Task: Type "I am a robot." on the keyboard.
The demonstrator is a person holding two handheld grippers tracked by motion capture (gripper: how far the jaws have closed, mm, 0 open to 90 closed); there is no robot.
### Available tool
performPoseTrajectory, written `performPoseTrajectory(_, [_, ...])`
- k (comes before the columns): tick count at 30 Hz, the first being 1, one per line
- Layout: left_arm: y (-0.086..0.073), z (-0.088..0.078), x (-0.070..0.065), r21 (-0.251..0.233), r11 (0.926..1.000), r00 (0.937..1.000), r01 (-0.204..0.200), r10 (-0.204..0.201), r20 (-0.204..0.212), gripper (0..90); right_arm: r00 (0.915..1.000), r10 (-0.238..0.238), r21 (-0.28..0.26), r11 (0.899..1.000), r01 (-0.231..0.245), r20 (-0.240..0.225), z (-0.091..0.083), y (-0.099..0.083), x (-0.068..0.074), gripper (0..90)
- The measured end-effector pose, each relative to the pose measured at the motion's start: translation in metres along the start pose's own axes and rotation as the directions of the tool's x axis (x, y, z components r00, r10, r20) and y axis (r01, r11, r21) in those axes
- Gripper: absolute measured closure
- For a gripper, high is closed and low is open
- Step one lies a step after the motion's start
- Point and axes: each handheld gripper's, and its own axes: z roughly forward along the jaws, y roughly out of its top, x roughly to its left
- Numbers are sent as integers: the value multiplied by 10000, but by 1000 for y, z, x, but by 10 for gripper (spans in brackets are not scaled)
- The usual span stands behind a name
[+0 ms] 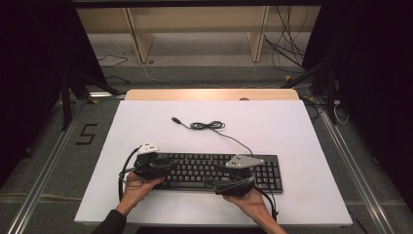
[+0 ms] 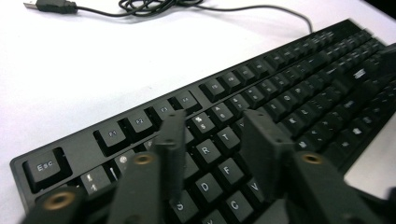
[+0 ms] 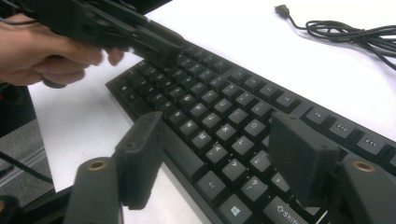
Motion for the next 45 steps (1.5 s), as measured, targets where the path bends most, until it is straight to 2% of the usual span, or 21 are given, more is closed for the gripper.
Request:
performPoseTrajectory(4, [-2, -8, -3, -182, 9998, 10000, -12, 13, 56, 446, 10000, 3, 160, 9999, -5, 91, 4, 2, -2, 472])
performPoseTrajectory(9, [-7, -17, -8, -497, 9987, 9999, -70, 78, 142, 384, 9998, 147, 243, 9996, -150, 124, 8, 4, -6, 577])
performPoseTrajectory(18, [-17, -23, -14, -535, 9985, 9998, -96, 104, 147, 333, 9996, 194, 419, 9989, -203, 203, 16, 9, -11, 745])
performPoseTrajectory(26, [-24, -31, -14, -844, 9964, 9999, 8, 4, 133, 307, 9987, 302, 606, 9976, -326, 407, 26, 14, -15, 892])
performPoseTrajectory(35, [-30, -37, -15, -1078, 9942, 9999, 60, -48, 110, 304, 9975, 269, 908, 9953, -328, 658, 40, 15, -18, 900])
performPoseTrajectory(45, [-34, -39, -17, -1008, 9947, 9998, -196, 199, 27, 289, 9950, 372, 1220, 9913, -485, 927, 52, 14, -21, 900])
